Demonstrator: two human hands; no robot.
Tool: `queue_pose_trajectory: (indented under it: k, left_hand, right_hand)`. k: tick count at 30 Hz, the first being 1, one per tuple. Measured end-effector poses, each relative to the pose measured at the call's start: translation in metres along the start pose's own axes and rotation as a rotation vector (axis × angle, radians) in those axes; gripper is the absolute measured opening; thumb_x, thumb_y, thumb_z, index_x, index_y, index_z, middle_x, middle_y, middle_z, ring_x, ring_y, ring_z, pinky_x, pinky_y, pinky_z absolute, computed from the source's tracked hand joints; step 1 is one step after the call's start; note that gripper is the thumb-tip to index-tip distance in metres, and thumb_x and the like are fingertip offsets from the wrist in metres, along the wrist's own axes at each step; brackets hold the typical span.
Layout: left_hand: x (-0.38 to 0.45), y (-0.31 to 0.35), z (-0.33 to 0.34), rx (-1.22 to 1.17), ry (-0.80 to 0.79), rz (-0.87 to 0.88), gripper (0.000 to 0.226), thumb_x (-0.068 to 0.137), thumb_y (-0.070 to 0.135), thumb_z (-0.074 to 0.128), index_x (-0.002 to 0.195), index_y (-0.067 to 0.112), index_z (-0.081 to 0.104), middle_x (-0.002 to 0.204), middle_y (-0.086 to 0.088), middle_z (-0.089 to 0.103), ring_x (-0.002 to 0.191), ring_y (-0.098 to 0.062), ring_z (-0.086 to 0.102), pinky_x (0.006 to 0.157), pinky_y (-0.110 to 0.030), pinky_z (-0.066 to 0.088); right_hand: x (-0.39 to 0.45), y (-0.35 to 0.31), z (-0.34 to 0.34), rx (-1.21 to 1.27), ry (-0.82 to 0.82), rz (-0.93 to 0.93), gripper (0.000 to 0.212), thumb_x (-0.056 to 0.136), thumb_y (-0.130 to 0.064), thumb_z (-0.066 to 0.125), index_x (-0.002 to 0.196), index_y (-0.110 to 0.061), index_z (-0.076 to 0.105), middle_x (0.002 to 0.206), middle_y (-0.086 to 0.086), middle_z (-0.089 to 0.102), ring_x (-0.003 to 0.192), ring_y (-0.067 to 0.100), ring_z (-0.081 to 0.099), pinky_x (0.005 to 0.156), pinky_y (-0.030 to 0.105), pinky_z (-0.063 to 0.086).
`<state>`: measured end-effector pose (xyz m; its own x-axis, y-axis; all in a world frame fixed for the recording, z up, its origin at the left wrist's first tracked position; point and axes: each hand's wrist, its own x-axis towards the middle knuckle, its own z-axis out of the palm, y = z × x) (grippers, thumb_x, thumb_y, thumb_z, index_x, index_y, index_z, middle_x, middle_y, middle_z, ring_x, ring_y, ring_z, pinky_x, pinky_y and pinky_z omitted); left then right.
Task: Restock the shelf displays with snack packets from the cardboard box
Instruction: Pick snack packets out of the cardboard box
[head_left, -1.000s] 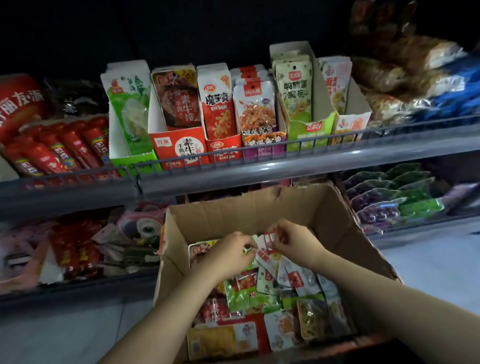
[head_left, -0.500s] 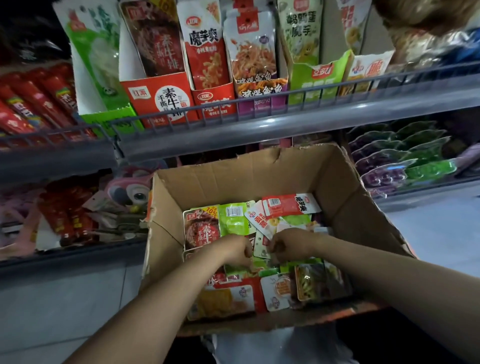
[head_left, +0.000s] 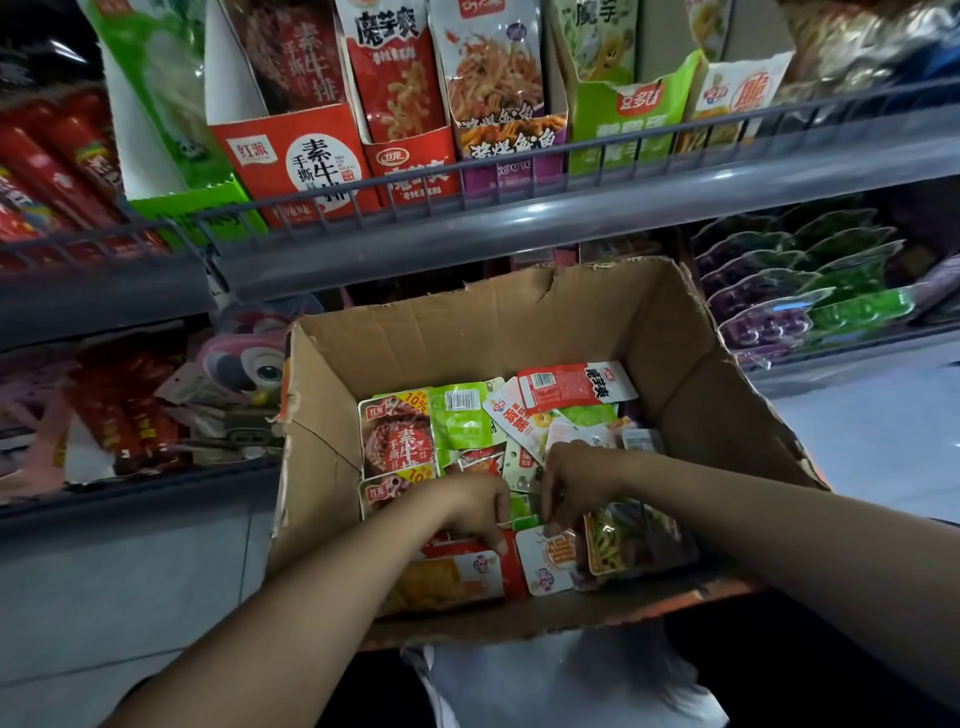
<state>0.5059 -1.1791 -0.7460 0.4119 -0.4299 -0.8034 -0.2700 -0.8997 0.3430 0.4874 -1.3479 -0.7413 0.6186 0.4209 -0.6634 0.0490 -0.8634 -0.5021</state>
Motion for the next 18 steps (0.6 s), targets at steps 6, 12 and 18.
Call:
queue_pose_trajectory:
  k: [6, 12, 18]
  left_hand:
    - [0.002, 0.002, 0.008, -0.002, 0.026, 0.005, 0.036, 0.080, 0.024, 0.074, 0.112, 0.011, 0.063, 0.109, -0.006, 0.064, 0.093, -0.022, 0.058, 0.070, -0.027, 0.042]
    - [0.008, -0.003, 0.007, -0.058, 0.116, -0.019, 0.021, 0.077, 0.021, 0.077, 0.093, 0.010, 0.070, 0.086, -0.001, 0.064, 0.078, -0.016, 0.056, 0.068, -0.026, 0.043]
    - [0.004, -0.013, -0.019, -0.252, 0.319, -0.034, 0.013, 0.074, 0.022, 0.079, 0.077, 0.016, 0.068, 0.079, 0.004, 0.061, 0.077, -0.014, 0.056, 0.070, -0.024, 0.040]
  right_hand:
    - [0.002, -0.001, 0.011, -0.126, 0.131, -0.003, 0.018, 0.075, -0.032, 0.077, 0.089, -0.021, 0.076, 0.094, -0.002, 0.062, 0.095, 0.014, 0.054, 0.086, 0.029, 0.046]
    - [0.004, -0.005, 0.015, -0.239, 0.178, 0.023, 0.013, 0.081, -0.029, 0.070, 0.092, -0.023, 0.073, 0.120, 0.004, 0.047, 0.115, 0.024, 0.042, 0.093, 0.033, 0.037]
    - [0.005, -0.001, -0.005, -0.129, 0.358, 0.054, 0.008, 0.082, -0.024, 0.067, 0.087, -0.022, 0.073, 0.107, 0.000, 0.055, 0.107, 0.017, 0.052, 0.088, 0.028, 0.045]
